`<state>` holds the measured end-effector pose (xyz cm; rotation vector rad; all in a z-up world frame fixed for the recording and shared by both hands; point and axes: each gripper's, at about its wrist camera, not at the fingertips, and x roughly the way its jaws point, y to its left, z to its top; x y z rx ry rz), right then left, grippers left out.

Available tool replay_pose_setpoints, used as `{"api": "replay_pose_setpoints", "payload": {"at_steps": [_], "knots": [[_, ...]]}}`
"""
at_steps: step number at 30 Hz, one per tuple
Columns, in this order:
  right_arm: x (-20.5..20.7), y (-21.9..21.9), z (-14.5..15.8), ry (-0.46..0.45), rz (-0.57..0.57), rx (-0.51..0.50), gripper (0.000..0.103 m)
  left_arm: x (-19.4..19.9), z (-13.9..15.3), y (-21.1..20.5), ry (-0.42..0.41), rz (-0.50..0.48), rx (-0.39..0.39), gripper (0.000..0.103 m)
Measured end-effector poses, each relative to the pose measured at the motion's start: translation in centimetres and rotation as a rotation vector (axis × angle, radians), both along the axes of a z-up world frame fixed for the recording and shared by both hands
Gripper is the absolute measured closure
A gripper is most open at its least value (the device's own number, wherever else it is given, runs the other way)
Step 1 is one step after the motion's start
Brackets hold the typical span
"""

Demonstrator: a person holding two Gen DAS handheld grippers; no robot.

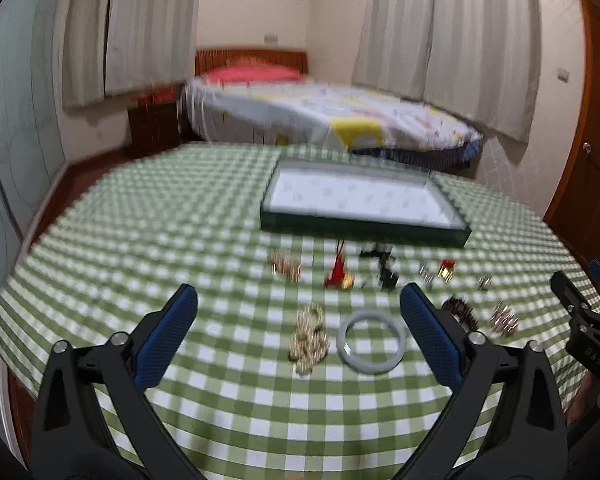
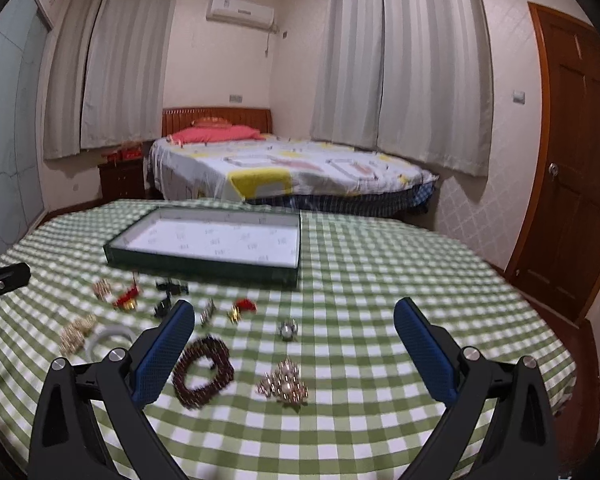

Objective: Organize jewelry
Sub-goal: 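Grasp the pearl necklace with the left tool while the right tool grasps the gold pearl brooch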

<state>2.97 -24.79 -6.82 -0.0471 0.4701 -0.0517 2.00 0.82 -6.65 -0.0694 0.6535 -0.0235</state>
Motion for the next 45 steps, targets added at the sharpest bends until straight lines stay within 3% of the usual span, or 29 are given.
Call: {"api": "replay_pose_setpoints", "payload": {"at_steps": [3,13,14,16,18,22,24,28,31,33,38,45], "knots": [[0.7,-0.6,-1.6,0.044,-0.002,0.022,0.006,1.5,-2.4,0.3,0.093,0.007,-0.020,0.026],[2.6,-1.3,-4.8,0.180,0.013,0.077,0.011,4.7,-7.8,0.0,0.252,-0.017,-0.017,0.037],[2.8,-1.4,-5.1,0.187,0.015,0.078,0.013,4.9,-7.9,0.0,0.249,-0.017,-0.011,0.037],[3.1,-1.4,-5.4,0.209,0.013,0.080,0.030,5.1,-8.0,-0.4,0.244,-0.029,0.022,0.038],[3.3,-1.6,-5.7,0.224,0.011,0.087,0.035,5.2,-8.1,-0.4,0.237,-0.032,0.031,0.038],[3.6,-1.8,-6.0,0.246,0.015,0.105,0.039,5.2,-8.3,-0.6,0.227,-0.042,0.058,0.035],[3.7,-1.8,-6.2,0.256,0.015,0.104,0.039,5.4,-8.4,-0.8,0.225,-0.033,0.088,0.024],[4.3,-1.7,-6.6,0.280,0.021,0.110,0.046,5.5,-8.4,-0.4,0.223,-0.030,0.072,0.023],[4.6,-1.6,-6.9,0.299,0.027,0.112,0.055,5.3,-8.2,-0.1,0.211,-0.017,0.068,0.035],[4.7,-1.6,-7.0,0.309,0.031,0.112,0.062,5.1,-8.1,0.2,0.203,-0.014,0.063,0.050],[4.7,-1.3,-7.1,0.321,0.049,0.110,0.073,4.8,-7.9,1.2,0.188,0.008,0.046,0.075],[4.3,-0.9,-6.8,0.315,0.054,0.090,0.077,4.7,-7.7,2.0,0.182,0.001,0.003,0.083]]}}
